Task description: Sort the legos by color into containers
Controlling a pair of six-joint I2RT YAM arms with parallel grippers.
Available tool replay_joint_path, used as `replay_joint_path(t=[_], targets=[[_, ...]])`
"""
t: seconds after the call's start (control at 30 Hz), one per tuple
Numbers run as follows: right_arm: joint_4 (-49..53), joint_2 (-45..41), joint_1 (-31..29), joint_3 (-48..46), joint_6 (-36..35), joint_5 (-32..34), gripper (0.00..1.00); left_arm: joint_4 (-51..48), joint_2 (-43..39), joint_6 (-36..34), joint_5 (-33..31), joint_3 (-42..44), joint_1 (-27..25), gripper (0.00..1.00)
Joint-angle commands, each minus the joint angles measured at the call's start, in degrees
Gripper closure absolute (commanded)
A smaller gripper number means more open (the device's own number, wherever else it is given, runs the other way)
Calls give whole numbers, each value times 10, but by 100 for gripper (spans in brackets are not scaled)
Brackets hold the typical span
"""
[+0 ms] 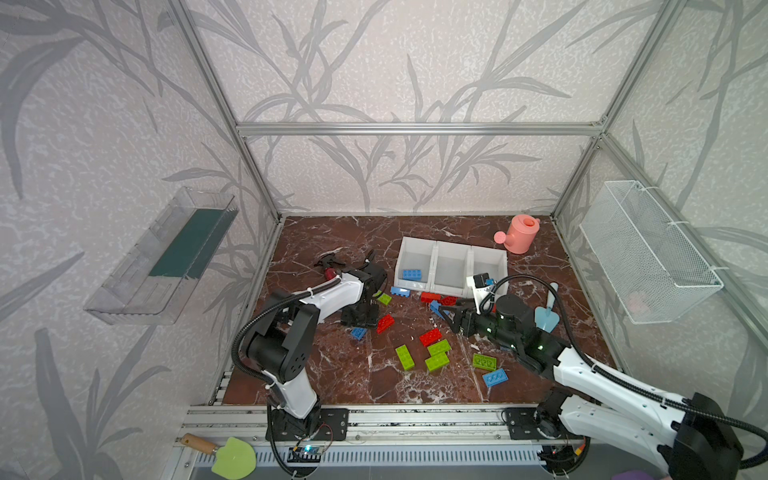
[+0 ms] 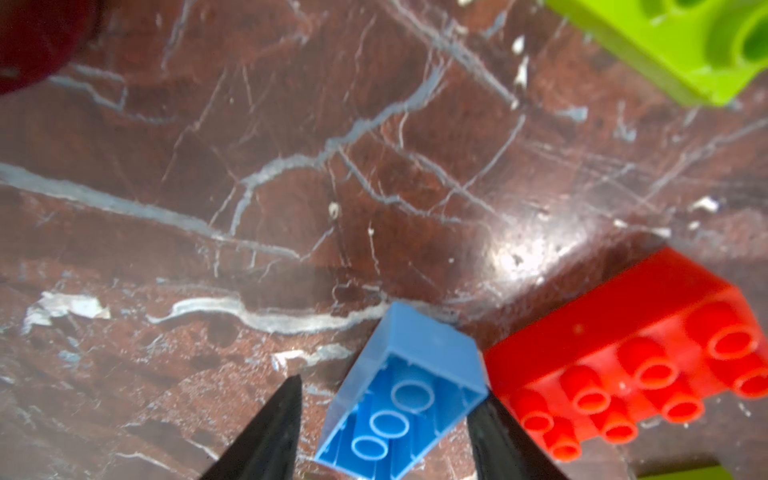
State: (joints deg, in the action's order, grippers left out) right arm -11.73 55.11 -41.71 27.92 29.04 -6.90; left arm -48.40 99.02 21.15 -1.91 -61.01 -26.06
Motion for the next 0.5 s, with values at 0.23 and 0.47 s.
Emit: replay_joint_path(t=[0.23,0.47], targets=[[-9,7,-3,-9,4,8,24,-1,-7,-2,8,8,4,58],[-4,10,-3,-8,2,13,24,-3,-41,-3,-6,6,5,68]])
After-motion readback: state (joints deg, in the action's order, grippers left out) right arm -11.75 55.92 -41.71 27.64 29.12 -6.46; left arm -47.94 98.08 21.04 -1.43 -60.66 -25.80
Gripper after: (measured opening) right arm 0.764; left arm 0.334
